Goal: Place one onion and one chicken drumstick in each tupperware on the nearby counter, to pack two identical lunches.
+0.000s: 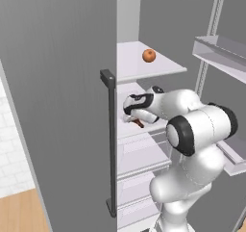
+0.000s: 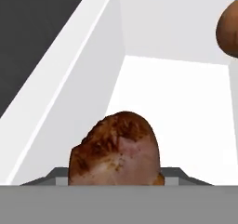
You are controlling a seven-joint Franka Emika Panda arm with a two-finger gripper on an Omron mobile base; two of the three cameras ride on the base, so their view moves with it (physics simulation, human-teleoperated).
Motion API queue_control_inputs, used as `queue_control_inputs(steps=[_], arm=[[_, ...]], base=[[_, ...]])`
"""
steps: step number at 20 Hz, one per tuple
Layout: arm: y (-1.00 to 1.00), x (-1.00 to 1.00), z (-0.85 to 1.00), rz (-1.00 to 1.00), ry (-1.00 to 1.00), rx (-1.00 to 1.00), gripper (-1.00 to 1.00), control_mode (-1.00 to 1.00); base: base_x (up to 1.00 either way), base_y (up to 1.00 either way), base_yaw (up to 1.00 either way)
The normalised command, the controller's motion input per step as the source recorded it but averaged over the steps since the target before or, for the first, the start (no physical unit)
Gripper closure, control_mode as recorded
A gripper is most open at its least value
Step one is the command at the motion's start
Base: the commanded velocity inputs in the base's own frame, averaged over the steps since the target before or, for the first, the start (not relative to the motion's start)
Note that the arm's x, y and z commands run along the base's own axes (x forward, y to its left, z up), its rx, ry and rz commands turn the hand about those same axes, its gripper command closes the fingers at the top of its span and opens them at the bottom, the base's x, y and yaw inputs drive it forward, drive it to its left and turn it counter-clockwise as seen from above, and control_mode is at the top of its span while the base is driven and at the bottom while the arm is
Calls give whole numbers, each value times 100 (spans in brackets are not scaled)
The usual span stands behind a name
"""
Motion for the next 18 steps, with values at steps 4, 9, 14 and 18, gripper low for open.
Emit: queue_control_inputs(steps=[4, 9, 14, 18], arm=[[-4, -100, 97, -2, -1, 0, 100, -100], [-4, -73, 100, -2, 3, 0, 100, -100], [-9, -60, 100, -5, 6, 0, 100, -100], [-19, -74, 100, -4, 10, 0, 100, -100]], base=[[0, 0, 0], [0, 0, 0], [0, 0, 0], [0, 0, 0]])
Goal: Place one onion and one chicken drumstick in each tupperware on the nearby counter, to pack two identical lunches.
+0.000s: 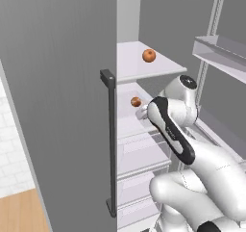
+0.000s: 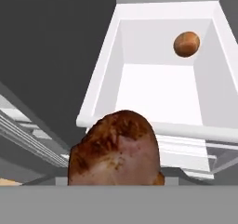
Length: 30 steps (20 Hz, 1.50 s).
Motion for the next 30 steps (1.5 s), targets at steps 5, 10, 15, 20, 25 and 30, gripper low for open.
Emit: queue_control_inputs(steps=[5, 10, 15, 20, 25, 30], arm=[[-22, -93, 99, -2, 11, -5, 100, -100], [-12, -100, 29, -4, 6, -1, 100, -100], [-9, -100, -13, 0, -11, 0, 100, -100], [-1, -70, -1, 0, -1, 0, 100, -100], [0, 0, 0, 0, 0, 0, 100, -100], [0, -8, 0, 0, 0, 0, 100, 100]], base=[[0, 0, 0], [0, 0, 0], [0, 0, 0], [0, 0, 0], [0, 0, 0], [-80, 0, -2]])
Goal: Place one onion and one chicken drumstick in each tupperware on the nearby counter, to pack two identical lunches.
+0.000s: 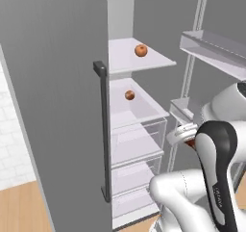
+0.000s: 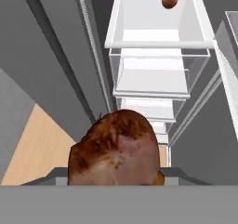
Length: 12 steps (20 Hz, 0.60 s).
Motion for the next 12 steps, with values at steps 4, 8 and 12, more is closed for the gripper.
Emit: queue_control_inputs(steps=[4, 8, 12], arm=[[0, 0, 0, 0, 0, 0, 100, 100], [0, 0, 0, 0, 0, 0, 100, 100], [0, 0, 0, 0, 0, 0, 100, 100]], base=[[-100, -3, -6], [-100, -34, -16], [-88, -66, -43]])
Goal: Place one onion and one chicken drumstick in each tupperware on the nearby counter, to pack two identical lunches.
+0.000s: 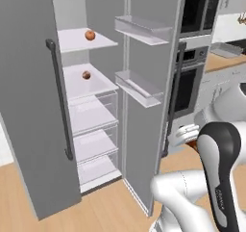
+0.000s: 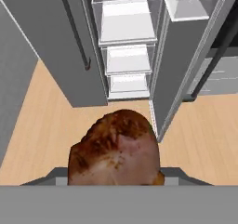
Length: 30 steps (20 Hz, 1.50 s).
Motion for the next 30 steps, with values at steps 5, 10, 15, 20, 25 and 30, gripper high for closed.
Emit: queue_control_inputs(steps=[5, 10, 15, 20, 25, 30], arm=[[0, 0, 0, 0, 0, 0, 100, 100], [0, 0, 0, 0, 0, 0, 100, 100], [0, 0, 0, 0, 0, 0, 100, 100], [0, 0, 0, 0, 0, 0, 100, 100], [0, 0, 0, 0, 0, 0, 100, 100], [0, 0, 0, 0, 0, 0, 100, 100]], base=[[-1, -98, -64], [19, -100, -62], [96, -62, -28], [100, -21, 3], [100, 2, 1], [100, 12, 0]])
